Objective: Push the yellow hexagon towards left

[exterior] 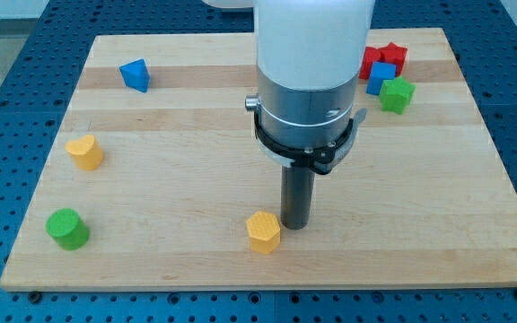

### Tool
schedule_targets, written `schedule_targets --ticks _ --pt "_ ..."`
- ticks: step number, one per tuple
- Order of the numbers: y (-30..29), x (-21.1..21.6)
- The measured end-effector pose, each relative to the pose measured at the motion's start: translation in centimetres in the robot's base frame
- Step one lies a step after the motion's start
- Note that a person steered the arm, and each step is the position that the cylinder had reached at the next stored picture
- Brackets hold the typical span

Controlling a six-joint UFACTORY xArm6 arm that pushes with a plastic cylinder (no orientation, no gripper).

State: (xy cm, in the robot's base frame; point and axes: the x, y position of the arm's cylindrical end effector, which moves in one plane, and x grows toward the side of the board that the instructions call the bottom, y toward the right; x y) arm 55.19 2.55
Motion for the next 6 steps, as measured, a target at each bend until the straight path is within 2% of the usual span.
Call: schedule_targets --ticks 2,4,6 --pt "0.2 2.7" --pt "-0.1 2.6" --pt "-5.8 2.6"
